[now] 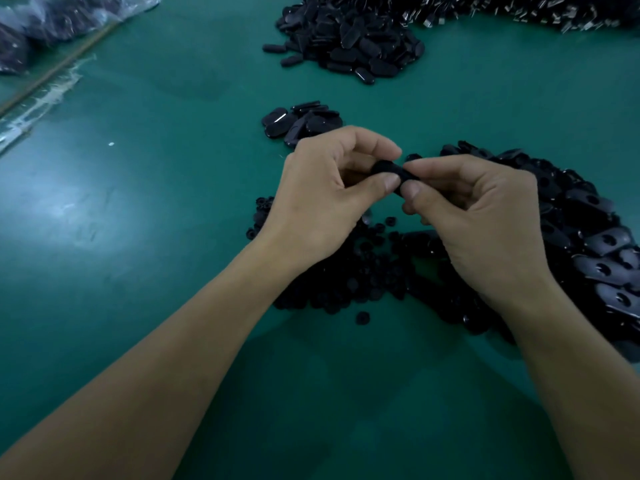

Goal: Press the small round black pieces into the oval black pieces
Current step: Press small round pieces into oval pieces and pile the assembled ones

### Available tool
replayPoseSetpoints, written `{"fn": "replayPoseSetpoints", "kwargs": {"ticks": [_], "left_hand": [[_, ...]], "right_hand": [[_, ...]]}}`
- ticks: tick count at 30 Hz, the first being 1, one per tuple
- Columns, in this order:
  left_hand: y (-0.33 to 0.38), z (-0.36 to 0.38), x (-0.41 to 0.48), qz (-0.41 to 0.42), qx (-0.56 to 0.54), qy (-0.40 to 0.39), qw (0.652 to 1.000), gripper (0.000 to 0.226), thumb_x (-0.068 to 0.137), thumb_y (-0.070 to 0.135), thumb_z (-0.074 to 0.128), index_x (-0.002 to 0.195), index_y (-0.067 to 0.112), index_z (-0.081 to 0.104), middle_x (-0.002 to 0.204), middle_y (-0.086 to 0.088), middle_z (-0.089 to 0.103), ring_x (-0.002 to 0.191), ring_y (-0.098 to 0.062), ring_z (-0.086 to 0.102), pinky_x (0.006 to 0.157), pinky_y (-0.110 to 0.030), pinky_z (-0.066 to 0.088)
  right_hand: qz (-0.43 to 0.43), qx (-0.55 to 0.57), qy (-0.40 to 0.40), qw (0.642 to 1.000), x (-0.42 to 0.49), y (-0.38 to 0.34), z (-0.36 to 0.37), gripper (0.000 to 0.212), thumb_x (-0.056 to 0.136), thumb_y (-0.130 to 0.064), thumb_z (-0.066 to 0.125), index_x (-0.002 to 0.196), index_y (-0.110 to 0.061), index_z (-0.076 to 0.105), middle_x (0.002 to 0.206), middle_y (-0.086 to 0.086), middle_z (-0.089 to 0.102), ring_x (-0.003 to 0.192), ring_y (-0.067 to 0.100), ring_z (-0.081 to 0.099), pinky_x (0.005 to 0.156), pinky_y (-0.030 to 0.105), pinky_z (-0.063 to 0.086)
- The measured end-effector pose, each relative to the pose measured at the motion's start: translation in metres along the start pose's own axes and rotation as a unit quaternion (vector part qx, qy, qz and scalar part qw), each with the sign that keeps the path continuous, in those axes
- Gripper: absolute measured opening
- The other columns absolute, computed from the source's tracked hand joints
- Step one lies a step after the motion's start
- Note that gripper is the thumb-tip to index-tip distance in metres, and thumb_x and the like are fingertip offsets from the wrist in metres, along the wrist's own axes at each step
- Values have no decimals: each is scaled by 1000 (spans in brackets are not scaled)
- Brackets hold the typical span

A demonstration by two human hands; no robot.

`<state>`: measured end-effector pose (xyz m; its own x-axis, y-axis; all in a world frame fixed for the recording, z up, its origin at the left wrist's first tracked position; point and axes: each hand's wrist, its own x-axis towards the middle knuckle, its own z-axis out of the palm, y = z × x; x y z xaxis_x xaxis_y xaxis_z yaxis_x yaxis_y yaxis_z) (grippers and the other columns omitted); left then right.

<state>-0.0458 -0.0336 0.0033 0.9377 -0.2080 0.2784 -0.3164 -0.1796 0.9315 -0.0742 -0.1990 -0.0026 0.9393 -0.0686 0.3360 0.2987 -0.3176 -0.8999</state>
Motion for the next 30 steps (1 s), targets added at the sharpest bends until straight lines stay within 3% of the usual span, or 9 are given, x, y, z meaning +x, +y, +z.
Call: {"fn": "replayPoseSetpoints", "kwargs": {"ticks": [6,11,17,30], "left_hand": [[-2,-1,1,-10,-6,2,1000,28,83,2,80,89,27,71,80,6,75,78,-8,73,76,-27,60],[-1,-1,1,-20,-8,0,1000,28,82,0,80,88,26,72,77,5,75,73,-11,73,66,-22,59],[-1,-1,0,-11,17,0,1000,26,82,3,81,90,26,72,78,5,75,72,-15,73,64,-20,57],[1,-1,-1,38,90,23,995,21,84,9,80,94,26,74,83,9,74,77,-5,71,75,-24,59]], "right_hand": [[3,-11,-5,1000,-1,-1,-2,20,88,-10,76,95,-29,72,82,-11,74,75,5,72,72,16,54],[0,-48,-10,999,-1,-1,-2,20,88,-15,77,93,-34,70,81,-15,73,76,3,71,73,17,55],[18,-62,-1,998,-1,0,2,20,89,-18,74,89,-36,67,79,-21,71,74,1,68,68,13,51],[-3,-29,0,1000,-2,-4,1,22,90,-10,74,95,-31,70,77,-14,73,72,4,71,68,15,53]]}}
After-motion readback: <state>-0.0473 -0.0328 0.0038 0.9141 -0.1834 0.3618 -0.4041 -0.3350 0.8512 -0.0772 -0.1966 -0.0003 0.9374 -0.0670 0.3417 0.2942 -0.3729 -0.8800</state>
